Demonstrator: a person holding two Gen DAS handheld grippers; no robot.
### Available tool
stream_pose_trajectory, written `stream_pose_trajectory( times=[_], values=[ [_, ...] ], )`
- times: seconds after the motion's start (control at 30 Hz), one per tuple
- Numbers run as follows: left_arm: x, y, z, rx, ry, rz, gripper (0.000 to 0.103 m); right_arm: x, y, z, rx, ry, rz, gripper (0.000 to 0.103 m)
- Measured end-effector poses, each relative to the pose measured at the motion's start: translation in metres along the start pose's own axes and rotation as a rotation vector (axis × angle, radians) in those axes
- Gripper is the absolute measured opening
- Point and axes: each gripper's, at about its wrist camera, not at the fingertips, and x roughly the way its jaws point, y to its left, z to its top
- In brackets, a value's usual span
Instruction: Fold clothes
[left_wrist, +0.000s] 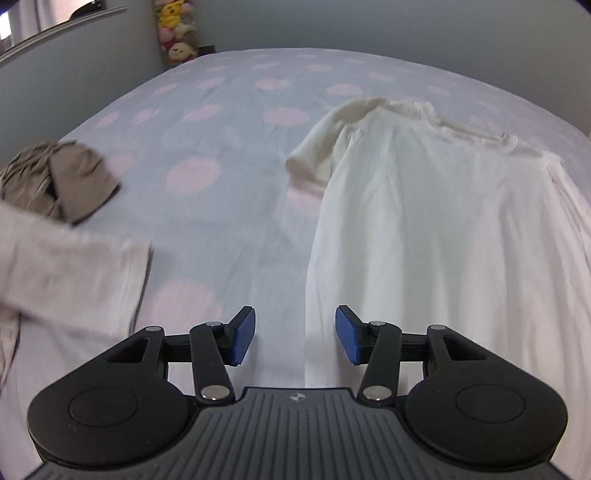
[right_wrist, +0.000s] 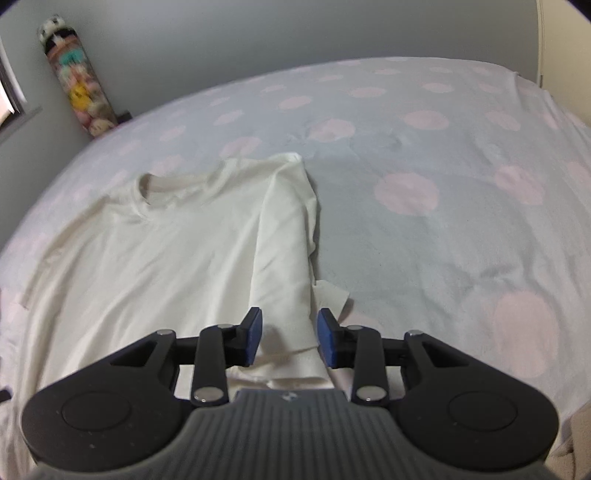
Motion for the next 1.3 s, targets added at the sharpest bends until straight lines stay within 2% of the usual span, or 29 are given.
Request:
stream_pose_trajectory(
  times=[0.07, 0.1, 0.13, 0.17, 0.33, 0.5, 0.73, 0.9, 1.3],
  values=[
    [0.0, 0.002, -0.007, 0.022, 0.006, 0.011, 0.046, 0.006, 0.006, 0.005, 0.003, 0.007, -0.022, 0.034],
    [0.001, 0.003, -0.008, 0.028, 0.007, 0.009, 0.046, 0.008, 0.009, 0.006, -0.004, 0.011, -0.043, 0.023],
    [0.002, 0.005, -0.009, 0.035, 0.009, 0.007, 0.046, 0.011, 0.011, 0.008, -0.014, 0.018, -0.059, 0.007],
    [0.003, 0.007, -0.01, 0.042, 0.011, 0.005, 0.046, 0.012, 0.013, 0.009, -0.017, 0.022, -0.075, 0.003],
    [0.006, 0.013, -0.001, 0.051, 0.014, 0.004, 0.046, 0.003, 0.009, 0.019, -0.004, -0.005, -0.139, 0.001],
    [0.01, 0.02, -0.002, -0.003, 0.017, -0.031, 0.046, -0.011, -0.008, 0.045, -0.027, -0.027, -0.223, 0.0],
    [0.015, 0.03, -0.009, -0.065, 0.021, -0.053, 0.047, -0.02, -0.054, 0.093, -0.052, -0.087, -0.408, 0.0],
    [0.015, 0.03, -0.011, -0.074, 0.013, -0.048, 0.048, -0.012, -0.083, 0.11, -0.056, -0.096, -0.516, 0.0],
    [0.015, 0.026, -0.012, -0.05, 0.007, -0.032, 0.048, -0.004, -0.072, 0.056, -0.062, -0.083, -0.283, 0.007]
  ],
)
